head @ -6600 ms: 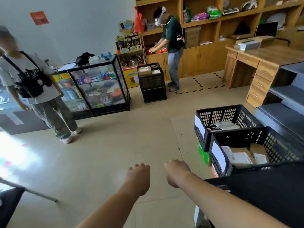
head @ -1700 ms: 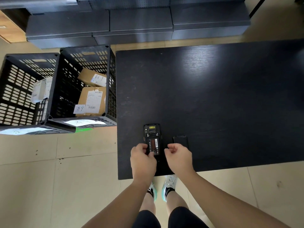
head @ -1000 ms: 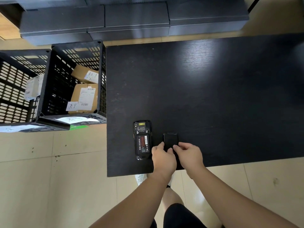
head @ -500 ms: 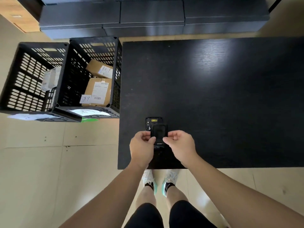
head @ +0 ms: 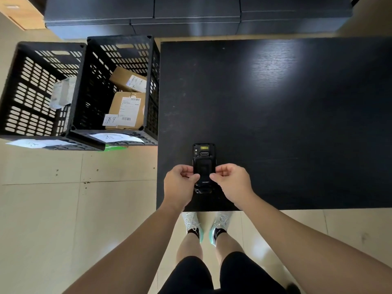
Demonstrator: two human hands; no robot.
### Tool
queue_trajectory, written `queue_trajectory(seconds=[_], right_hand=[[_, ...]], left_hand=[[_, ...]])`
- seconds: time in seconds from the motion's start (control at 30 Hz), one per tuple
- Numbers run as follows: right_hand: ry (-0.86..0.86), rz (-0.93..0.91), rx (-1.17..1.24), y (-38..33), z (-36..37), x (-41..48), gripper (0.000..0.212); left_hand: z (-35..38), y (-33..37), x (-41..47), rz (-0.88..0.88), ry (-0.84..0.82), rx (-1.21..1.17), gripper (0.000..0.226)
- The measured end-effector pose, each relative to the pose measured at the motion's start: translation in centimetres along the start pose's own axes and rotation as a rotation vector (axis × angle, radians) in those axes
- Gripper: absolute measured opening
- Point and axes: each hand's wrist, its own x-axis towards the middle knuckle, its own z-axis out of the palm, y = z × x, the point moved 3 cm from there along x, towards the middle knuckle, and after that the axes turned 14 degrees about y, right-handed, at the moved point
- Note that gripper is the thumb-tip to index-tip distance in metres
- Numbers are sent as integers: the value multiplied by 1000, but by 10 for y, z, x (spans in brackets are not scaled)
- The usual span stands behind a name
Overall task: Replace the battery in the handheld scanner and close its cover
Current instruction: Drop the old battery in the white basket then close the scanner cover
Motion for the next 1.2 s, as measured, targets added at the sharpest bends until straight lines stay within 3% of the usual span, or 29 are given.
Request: queue_trajectory(seconds=[1.2], right_hand=[[-17,-59,-31,10,1,-4,20]], left_hand=[[-1,-9,9,168,-139,105,18]])
